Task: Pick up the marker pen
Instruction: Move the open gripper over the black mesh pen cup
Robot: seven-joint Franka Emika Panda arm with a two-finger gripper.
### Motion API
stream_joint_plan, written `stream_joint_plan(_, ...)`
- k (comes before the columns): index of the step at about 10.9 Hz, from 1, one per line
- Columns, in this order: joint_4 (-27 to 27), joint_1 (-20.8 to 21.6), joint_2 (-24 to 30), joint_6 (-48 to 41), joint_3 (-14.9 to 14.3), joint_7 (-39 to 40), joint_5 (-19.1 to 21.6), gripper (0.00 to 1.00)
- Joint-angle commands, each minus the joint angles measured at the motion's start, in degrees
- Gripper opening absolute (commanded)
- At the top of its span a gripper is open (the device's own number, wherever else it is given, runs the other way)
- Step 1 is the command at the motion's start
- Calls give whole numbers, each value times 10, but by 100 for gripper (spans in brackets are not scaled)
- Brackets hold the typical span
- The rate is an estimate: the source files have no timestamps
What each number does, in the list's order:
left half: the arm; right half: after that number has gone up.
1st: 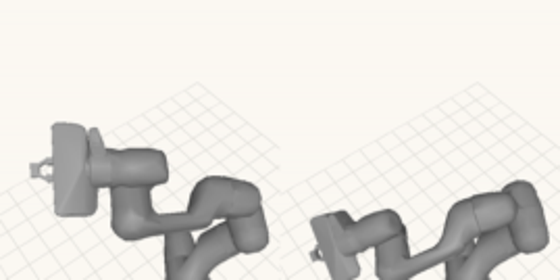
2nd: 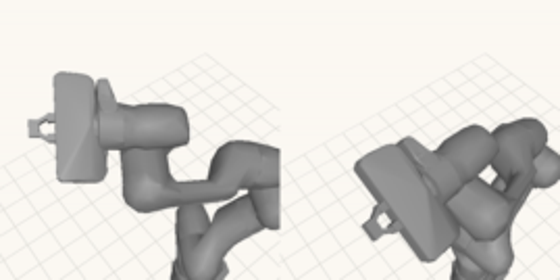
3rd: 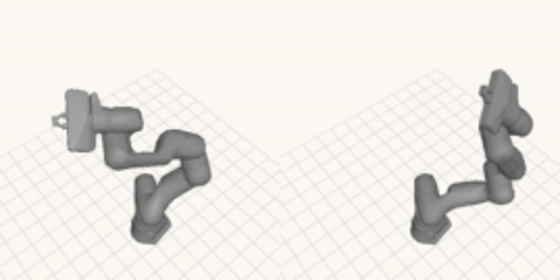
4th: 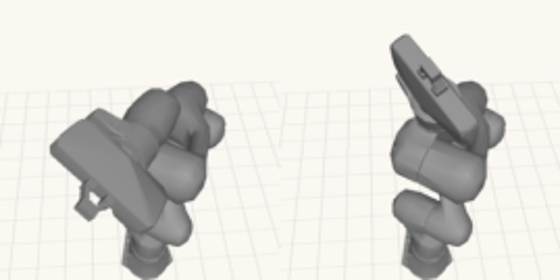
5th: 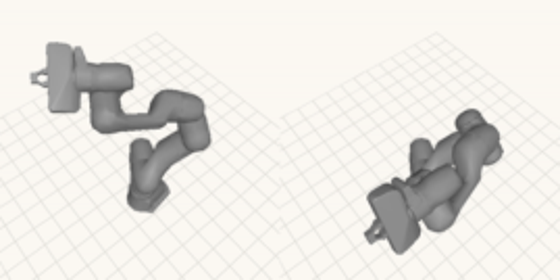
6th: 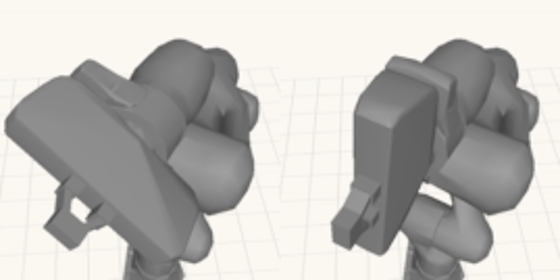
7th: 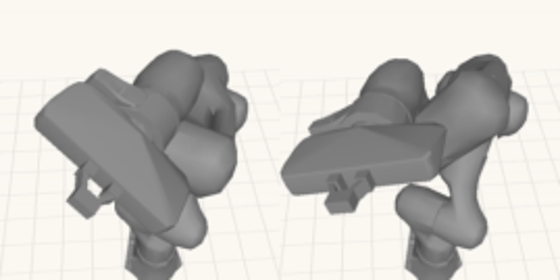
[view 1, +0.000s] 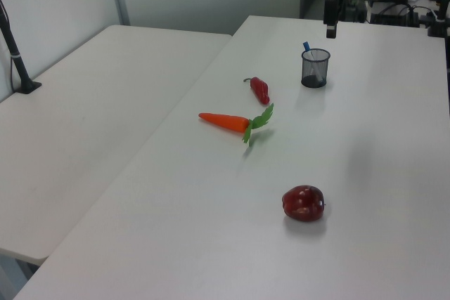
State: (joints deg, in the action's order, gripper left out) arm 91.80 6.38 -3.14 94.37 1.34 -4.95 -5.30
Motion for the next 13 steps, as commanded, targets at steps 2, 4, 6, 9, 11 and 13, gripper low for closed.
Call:
stream_joint_plan(2,-8,-2,2,-20,-1,14,15,100)
stream_joint_plan(4,-9,-6,2,-24,-1,22,14,100)
stream_joint_plan(6,-9,-30,1,-22,-1,47,14,100)
stream_joint_plan(9,-10,-97,-8,6,-1,89,13,100)
stream_joint_plan(11,-8,-142,-23,46,-1,93,13,100)
stream_joint_plan(13,-8,-179,-46,95,-1,87,13,100)
